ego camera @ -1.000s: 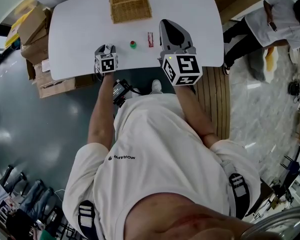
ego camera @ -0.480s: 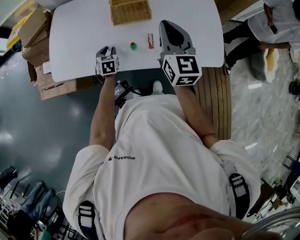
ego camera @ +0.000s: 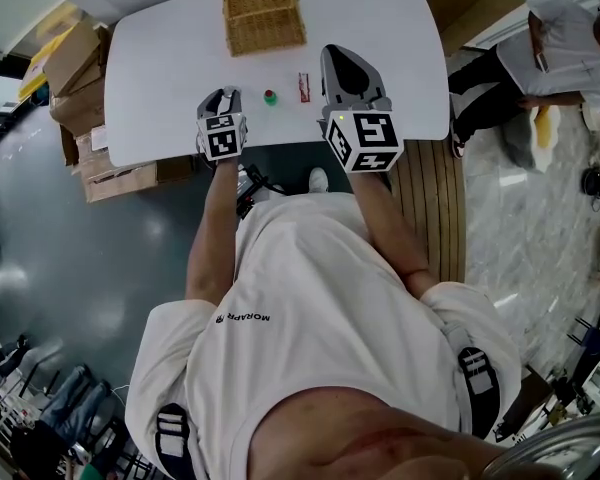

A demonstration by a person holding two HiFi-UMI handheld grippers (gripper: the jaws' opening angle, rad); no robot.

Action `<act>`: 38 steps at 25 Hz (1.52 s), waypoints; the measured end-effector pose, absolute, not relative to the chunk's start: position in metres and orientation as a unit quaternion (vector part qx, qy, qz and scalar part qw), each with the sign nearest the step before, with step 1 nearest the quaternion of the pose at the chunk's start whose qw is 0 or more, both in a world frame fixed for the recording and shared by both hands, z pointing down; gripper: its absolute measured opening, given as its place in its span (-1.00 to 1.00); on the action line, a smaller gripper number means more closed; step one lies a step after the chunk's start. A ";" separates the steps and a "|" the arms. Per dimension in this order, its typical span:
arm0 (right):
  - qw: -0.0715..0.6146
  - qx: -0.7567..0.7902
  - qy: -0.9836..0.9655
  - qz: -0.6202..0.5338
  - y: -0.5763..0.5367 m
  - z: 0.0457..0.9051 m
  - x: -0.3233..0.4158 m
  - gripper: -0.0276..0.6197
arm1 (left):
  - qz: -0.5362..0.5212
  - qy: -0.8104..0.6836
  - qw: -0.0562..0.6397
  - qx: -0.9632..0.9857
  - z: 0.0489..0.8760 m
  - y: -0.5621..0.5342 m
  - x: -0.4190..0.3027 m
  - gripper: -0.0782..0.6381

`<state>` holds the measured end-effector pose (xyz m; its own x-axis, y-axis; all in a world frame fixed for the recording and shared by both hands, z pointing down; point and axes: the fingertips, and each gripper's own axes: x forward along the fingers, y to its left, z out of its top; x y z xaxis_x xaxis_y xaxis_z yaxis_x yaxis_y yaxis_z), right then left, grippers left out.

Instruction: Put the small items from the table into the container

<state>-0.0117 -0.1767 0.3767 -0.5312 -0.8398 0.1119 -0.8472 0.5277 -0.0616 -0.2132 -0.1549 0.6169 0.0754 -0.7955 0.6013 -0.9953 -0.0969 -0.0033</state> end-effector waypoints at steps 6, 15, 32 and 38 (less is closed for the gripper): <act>0.031 0.483 -0.873 0.056 -0.176 0.374 -0.011 -0.88 | 0.204 -0.644 0.167 0.719 0.565 -0.167 -0.202 -0.42; 0.027 0.482 -0.874 0.055 -0.176 0.373 -0.010 -0.88 | 0.187 -0.644 0.100 0.735 0.516 -0.190 -0.187 -0.42; 0.023 0.488 -0.871 0.056 -0.180 0.373 -0.002 -0.88 | 0.166 -0.651 0.068 0.738 0.479 -0.238 -0.185 -0.42; 0.025 0.490 -0.869 0.056 -0.182 0.374 0.000 -0.88 | 0.178 -0.650 0.038 0.738 0.465 -0.255 -0.184 -0.42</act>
<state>-0.0003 -0.1818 0.3736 -0.5176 -0.8500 0.0978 -0.8555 0.5126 -0.0724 -0.1838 -0.2548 0.4648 0.0915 -0.9459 0.3114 -0.9726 -0.1519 -0.1758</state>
